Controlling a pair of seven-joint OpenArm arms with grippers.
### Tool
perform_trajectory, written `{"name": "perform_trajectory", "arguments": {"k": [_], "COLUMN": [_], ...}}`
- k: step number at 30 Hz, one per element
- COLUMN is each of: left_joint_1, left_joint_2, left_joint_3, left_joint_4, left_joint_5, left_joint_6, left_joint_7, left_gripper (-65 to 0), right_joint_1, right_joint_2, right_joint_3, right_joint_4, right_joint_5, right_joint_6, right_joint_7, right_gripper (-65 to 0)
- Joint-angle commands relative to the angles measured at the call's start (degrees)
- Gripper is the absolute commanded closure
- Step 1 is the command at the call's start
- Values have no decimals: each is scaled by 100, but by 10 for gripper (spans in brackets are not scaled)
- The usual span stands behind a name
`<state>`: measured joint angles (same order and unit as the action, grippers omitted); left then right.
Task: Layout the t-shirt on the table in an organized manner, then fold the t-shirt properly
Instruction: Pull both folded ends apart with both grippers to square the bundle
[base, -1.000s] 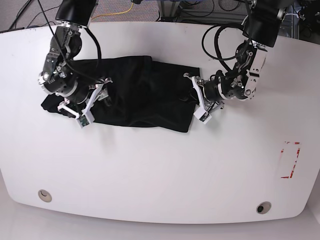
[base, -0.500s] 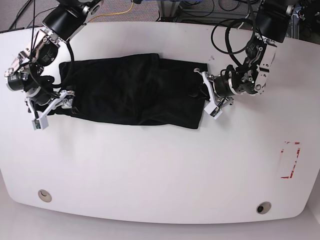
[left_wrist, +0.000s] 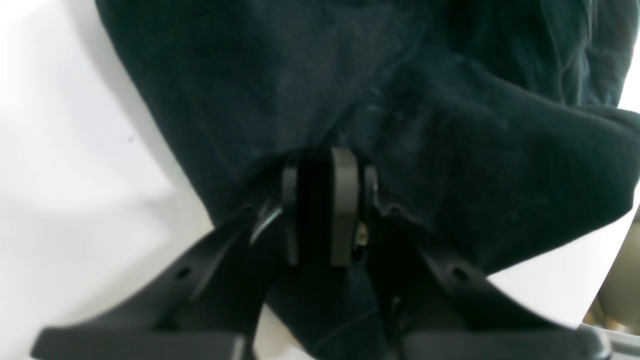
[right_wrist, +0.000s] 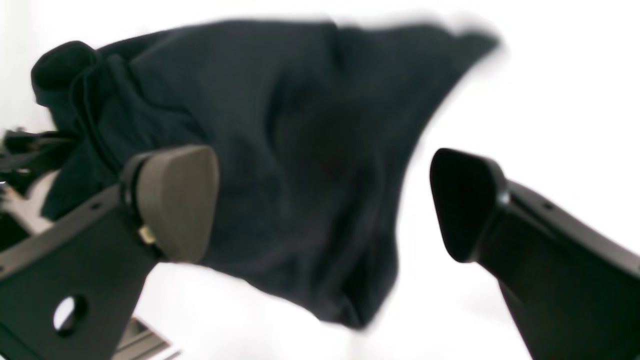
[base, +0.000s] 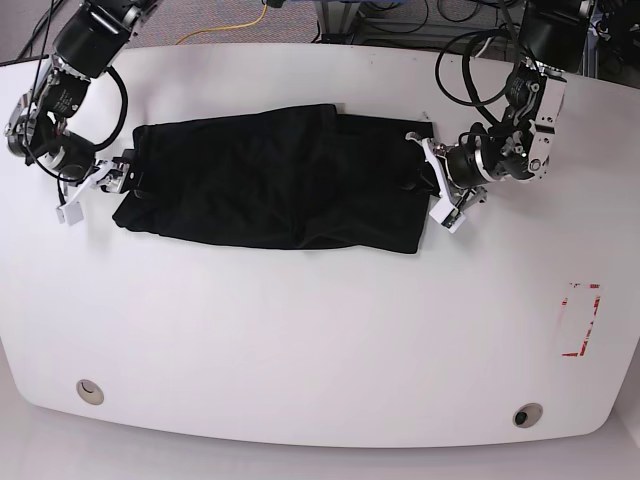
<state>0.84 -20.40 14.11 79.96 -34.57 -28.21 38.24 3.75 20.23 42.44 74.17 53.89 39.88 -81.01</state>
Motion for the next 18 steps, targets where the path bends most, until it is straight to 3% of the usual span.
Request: {"name": "perform_trajectory", "arguments": {"k": [1, 9, 18], "left_joint_1": [78, 78, 78], "left_joint_2": [-135, -135, -135], "left_joint_3": [-9, -17, -17], "left_joint_4": [-80, -80, -80], "left_joint_5": [639, 639, 639], "left_joint_6": [-23, -173, -173], "left_joint_7": [717, 726, 726], "left_gripper": [-74, -74, -74], "right_joint_1": [113, -63, -283], "right_joint_2": [267, 329, -58], "right_joint_3": [16, -2, -441], "right_joint_4": [-327, -406, -406], "right_joint_5": [374, 383, 383], "right_joint_6": [12, 12, 12], "right_joint_7": [101, 101, 101], "right_gripper": [-650, -650, -650]}}
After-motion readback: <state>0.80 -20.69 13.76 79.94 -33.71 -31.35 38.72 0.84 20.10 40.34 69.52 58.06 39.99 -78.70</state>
